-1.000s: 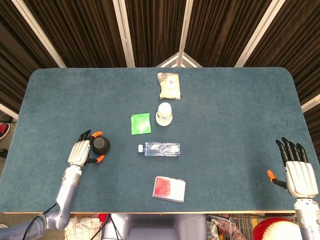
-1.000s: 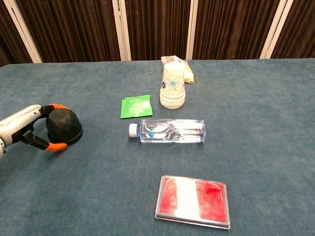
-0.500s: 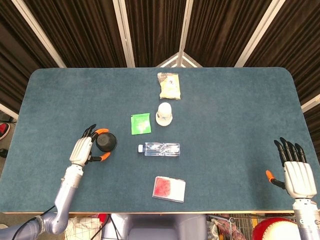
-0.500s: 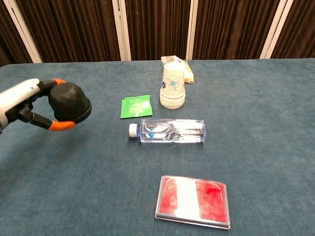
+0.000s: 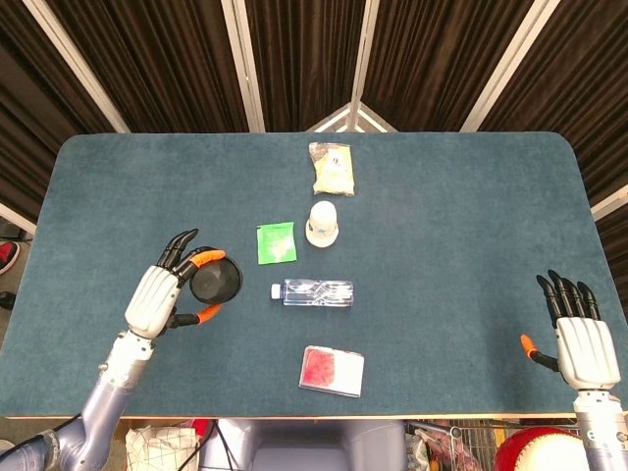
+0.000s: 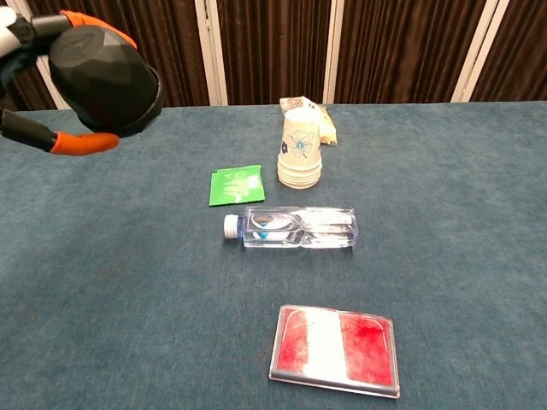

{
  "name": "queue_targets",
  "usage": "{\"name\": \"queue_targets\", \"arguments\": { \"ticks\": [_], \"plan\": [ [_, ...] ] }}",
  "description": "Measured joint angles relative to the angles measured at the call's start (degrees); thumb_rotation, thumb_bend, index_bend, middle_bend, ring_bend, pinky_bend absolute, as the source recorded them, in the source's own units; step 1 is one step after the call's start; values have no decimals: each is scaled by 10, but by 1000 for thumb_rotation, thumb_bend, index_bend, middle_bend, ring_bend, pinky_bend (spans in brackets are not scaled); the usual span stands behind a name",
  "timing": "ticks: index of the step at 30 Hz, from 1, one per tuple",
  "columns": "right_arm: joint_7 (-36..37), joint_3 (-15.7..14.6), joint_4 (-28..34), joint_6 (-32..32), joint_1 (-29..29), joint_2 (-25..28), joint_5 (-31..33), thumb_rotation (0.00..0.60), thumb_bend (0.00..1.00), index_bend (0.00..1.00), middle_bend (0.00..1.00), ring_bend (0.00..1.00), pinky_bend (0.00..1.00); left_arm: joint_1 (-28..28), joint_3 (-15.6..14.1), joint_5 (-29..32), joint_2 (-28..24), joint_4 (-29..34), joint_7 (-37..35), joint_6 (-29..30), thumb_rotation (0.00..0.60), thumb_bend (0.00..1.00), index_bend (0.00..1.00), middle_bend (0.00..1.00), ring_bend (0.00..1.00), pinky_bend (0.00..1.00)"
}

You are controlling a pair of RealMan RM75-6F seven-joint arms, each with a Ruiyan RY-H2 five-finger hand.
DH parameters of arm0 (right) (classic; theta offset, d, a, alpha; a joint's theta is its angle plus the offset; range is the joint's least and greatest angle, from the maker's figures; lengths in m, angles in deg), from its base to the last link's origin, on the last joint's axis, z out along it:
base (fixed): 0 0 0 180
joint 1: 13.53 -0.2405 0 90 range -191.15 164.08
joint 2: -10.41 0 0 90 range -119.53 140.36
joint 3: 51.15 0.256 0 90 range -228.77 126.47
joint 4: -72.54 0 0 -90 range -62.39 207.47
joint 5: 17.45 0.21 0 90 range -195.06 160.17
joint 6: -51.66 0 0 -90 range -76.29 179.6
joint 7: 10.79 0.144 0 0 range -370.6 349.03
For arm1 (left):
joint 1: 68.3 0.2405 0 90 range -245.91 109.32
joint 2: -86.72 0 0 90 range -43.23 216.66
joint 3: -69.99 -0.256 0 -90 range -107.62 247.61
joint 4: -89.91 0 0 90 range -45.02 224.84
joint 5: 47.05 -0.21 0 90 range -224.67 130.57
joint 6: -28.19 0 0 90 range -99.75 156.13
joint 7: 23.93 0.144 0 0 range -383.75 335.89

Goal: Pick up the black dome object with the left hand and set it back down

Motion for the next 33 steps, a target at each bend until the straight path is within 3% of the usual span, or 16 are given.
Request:
{"name": "queue_targets", "arguments": {
  "ticks": [5,11,14,17,21,26,30,33],
  "plan": [
    [-1,-3,2,-4,3,-1,-4,600,285,47,24,64,11,-4,-4,-54,15,-103,32,53,600,512,410,428,0,0],
    [5,-2,4,0,0,2,-5,600,284,47,24,64,10,-17,-5,-124,55,-281,85,140,600,518,441,448,0,0],
    [5,-2,5,2,-1,3,-4,600,285,47,24,64,11,-20,-8,-135,81,-348,78,178,600,517,448,449,0,0],
    [4,-2,4,1,-1,2,-4,600,285,47,24,64,10,-17,-15,-121,87,-361,37,178,600,516,450,447,0,0],
    [6,-2,4,1,-1,1,-5,600,284,47,24,64,11,-12,-28,-77,71,-292,-50,132,600,516,450,444,0,0],
    [7,-1,6,-1,0,4,-6,600,285,47,24,64,11,-15,-45,-1,2,-105,-173,19,600,516,450,447,0,0],
    [7,-1,6,0,-1,5,-4,600,285,47,24,64,11,-29,-57,57,-74,37,-330,-97,600,516,450,448,0,0],
    [7,-3,4,-2,1,2,-7,600,284,47,24,64,11,-45,-64,82,-123,81,-457,-174,600,516,450,449,0,0]
  ]
}}
